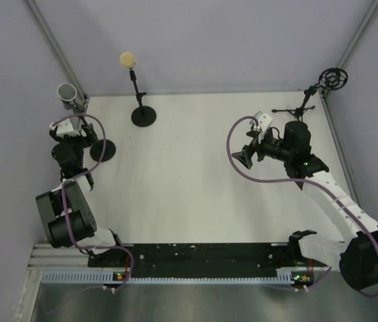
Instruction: Remove the microphone from the stand
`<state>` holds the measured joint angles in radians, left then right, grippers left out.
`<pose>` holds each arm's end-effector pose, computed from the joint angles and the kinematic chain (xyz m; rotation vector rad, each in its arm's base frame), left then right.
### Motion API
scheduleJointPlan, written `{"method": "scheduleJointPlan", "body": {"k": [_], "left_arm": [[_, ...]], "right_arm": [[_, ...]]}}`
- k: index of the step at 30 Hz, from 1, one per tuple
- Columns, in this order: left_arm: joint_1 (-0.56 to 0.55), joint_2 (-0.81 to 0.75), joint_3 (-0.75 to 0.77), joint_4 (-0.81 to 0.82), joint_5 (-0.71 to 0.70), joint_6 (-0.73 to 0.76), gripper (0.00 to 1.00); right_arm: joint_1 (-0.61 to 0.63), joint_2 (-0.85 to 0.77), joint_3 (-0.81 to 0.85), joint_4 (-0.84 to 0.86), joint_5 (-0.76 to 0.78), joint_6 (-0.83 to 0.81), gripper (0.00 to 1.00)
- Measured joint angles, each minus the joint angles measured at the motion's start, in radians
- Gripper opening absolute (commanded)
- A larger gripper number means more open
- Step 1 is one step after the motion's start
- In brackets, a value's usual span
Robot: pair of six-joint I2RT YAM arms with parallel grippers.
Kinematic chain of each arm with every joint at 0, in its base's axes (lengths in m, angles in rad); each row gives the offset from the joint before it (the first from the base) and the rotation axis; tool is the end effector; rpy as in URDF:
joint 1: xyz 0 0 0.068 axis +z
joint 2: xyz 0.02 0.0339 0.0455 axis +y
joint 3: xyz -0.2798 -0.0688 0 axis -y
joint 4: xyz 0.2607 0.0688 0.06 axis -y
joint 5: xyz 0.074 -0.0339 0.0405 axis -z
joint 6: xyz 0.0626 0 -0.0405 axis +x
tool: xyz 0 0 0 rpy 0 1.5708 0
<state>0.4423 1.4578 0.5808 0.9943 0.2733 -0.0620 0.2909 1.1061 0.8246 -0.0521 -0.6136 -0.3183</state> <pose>0.3097 0.1280 0.2452 -0.1438 1.4517 0.1118 0.2579 0.1148 0.3079 -0.9444 1.6252 0.5630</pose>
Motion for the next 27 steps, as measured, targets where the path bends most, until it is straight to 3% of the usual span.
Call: {"method": "scheduleJointPlan", "body": {"k": [8,13,18,23,27], "left_arm": [[0.0,0.045,0.045,0.037,0.069,-0.023,0.58],[0.0,0.063,0.06,0.046,0.09,-0.029,0.38],[0.0,0.081,0.076,0.045,0.11,-0.039,0.27],[0.0,0.085,0.079,0.045,0.135,-0.043,0.0],[0.002,0.085,0.079,0.047,0.159,-0.044,0.0]], "right_arm": [[0.0,0.0,0.0,0.0,0.004,-0.007,0.98],[0.0,0.0,0.0,0.0,0.008,-0.015,0.98],[0.0,0.0,0.0,-0.001,0.01,-0.021,0.98],[0.0,0.0,0.0,-0.001,0.01,-0.022,0.98],[0.0,0.0,0.0,-0.001,0.01,-0.023,0.98]]}}
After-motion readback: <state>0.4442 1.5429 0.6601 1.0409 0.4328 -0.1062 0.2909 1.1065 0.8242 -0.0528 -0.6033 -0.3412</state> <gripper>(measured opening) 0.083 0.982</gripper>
